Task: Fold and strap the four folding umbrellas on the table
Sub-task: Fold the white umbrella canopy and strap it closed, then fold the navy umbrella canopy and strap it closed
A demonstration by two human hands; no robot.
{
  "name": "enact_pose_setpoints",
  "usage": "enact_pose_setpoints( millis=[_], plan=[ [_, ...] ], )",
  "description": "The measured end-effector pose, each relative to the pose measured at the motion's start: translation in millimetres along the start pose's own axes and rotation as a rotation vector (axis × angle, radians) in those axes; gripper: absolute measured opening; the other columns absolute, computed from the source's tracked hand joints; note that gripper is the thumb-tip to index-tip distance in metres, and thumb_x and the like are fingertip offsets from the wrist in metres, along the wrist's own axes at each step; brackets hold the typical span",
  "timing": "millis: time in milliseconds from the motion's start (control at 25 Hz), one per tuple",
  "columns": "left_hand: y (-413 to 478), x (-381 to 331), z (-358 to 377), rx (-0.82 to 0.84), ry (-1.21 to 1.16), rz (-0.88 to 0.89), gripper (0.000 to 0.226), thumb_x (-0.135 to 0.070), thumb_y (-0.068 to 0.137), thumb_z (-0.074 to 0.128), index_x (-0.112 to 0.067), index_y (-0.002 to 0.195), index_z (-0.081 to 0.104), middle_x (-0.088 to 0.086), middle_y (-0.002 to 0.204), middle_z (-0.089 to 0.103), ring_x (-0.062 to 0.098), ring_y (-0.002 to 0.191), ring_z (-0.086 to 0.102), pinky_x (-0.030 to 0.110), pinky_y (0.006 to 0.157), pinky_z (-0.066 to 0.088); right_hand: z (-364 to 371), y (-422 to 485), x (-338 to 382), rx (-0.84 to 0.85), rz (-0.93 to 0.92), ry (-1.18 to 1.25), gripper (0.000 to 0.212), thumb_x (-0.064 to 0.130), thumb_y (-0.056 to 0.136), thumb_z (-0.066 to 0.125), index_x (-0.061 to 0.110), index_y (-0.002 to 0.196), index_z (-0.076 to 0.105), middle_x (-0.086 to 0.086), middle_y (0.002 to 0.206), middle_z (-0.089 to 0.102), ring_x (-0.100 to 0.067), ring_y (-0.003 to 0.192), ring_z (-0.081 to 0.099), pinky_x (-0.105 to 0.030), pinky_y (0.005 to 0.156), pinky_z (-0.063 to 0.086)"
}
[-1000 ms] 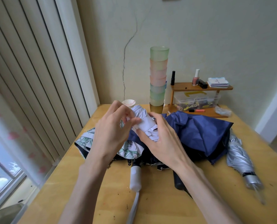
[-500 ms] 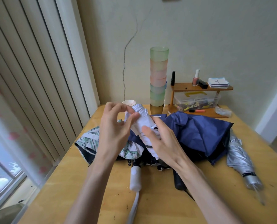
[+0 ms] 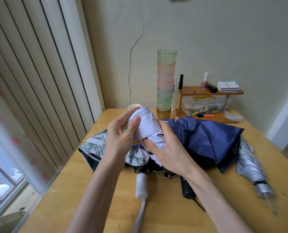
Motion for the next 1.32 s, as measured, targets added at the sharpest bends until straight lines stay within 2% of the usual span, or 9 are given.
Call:
enact_pose_setpoints(
  millis=[120, 240, 520, 600, 720, 880, 1040, 1160, 1320],
  plan=[
    [1.9, 2.0, 1.4, 0.004, 0.001, 0.045, 0.028, -0.021, 0.107, 0.060, -0.021, 0.133, 0.071, 0.009, 0.121, 0.076, 0.019, 0.099, 0.073, 0.032, 0.070, 0.062, -1.5, -1.4, 1.9, 0.037, 0.053, 0.063, 0.051, 0.044, 0.099, 0.071, 0.035, 0.144, 0.048, 0.010, 0.133, 0.067, -0.006, 0.121, 0.067, -0.031, 0.101, 0.055],
    [2.1, 5.9, 2.6, 0.005, 0.000, 0.036, 0.031, -0.024, 0.109, 0.056, -0.023, 0.137, 0.068, 0.014, 0.119, 0.075, 0.023, 0.095, 0.073, 0.034, 0.070, 0.063, -5.1, -1.2, 8.0, 0.068, 0.043, 0.039, 0.034, 0.035, 0.109, 0.056, 0.028, 0.142, 0.051, 0.025, 0.116, 0.072, 0.004, 0.112, 0.067, -0.016, 0.094, 0.049],
    [-4.1, 20.5, 27.1, 0.064, -0.047, -0.073, 0.061, -0.044, 0.098, 0.062, -0.037, 0.155, 0.043, 0.003, 0.145, 0.060, 0.019, 0.118, 0.070, 0.023, 0.074, 0.061, -27.2, -3.0, -0.7, -0.087, 0.021, 0.031, 0.055, 0.028, 0.097, 0.077, 0.024, 0.144, 0.049, 0.011, 0.128, 0.069, -0.001, 0.117, 0.067, -0.019, 0.096, 0.053],
    [-9.4, 28.6, 40.0, 0.119, -0.037, -0.114, 0.068, -0.032, 0.102, 0.063, -0.033, 0.162, 0.031, 0.005, 0.144, 0.061, 0.016, 0.117, 0.071, 0.024, 0.079, 0.062, -36.6, -6.3, -8.6, -0.091, 0.066, 0.016, 0.060, 0.033, 0.096, 0.078, 0.029, 0.146, 0.045, 0.011, 0.126, 0.069, -0.003, 0.112, 0.070, -0.024, 0.091, 0.058],
    [-19.5, 34.6, 58.0, 0.192, 0.001, -0.114, 0.071, -0.022, 0.104, 0.062, -0.027, 0.165, 0.026, 0.001, 0.140, 0.064, 0.012, 0.114, 0.073, 0.029, 0.089, 0.063, -68.0, -15.9, -24.5, -0.183, 0.148, -0.023, 0.062, 0.042, 0.092, 0.078, 0.039, 0.143, 0.043, 0.008, 0.114, 0.071, -0.009, 0.091, 0.073, -0.030, 0.069, 0.059],
    [-32.7, 44.9, 94.8, 0.294, 0.265, 0.050, 0.060, -0.013, 0.102, 0.067, -0.026, 0.156, 0.044, -0.005, 0.133, 0.066, -0.005, 0.107, 0.070, 0.026, 0.096, 0.059, -117.1, -34.0, -37.2, -0.271, 0.241, -0.194, 0.064, 0.036, 0.091, 0.080, 0.033, 0.143, 0.044, 0.010, 0.117, 0.065, -0.007, 0.102, 0.069, -0.025, 0.079, 0.054],
    [-39.0, 58.7, 133.5, 0.356, 0.660, 0.272, 0.065, -0.021, 0.097, 0.074, -0.036, 0.154, 0.046, -0.011, 0.131, 0.064, 0.007, 0.112, 0.066, 0.040, 0.092, 0.060, -152.3, -54.7, -42.9, -0.337, 0.322, -0.253, 0.055, 0.030, 0.090, 0.081, 0.030, 0.132, 0.047, 0.009, 0.104, 0.065, 0.002, 0.079, 0.070, -0.019, 0.062, 0.052],
    [-37.9, 65.8, 143.2, 0.340, 1.015, 0.407, 0.074, -0.029, 0.092, 0.078, -0.029, 0.157, 0.044, -0.001, 0.133, 0.059, 0.024, 0.122, 0.054, 0.044, 0.095, 0.053, -200.7, -69.6, -45.9, -0.527, 0.381, -0.481, 0.052, 0.040, 0.083, 0.083, 0.032, 0.123, 0.051, 0.005, 0.107, 0.070, -0.023, 0.095, 0.070, -0.041, 0.079, 0.056],
    [-32.6, 67.5, 133.8, 0.216, 1.175, 0.507, 0.069, -0.037, 0.087, 0.081, -0.020, 0.149, 0.056, 0.008, 0.135, 0.056, 0.034, 0.131, 0.045, 0.051, 0.103, 0.045, -265.2, -98.7, -60.4, -0.734, 0.563, -0.701, 0.042, 0.044, 0.086, 0.077, 0.027, 0.120, 0.061, -0.006, 0.108, 0.073, -0.037, 0.105, 0.065, -0.038, 0.074, 0.044]
  ],
)
Point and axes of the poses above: each hand's wrist, its own y-axis towards the middle knuckle, its own z-axis out of the palm, x = y × z, the point moved 6 cm from there along y, towards the middle knuckle
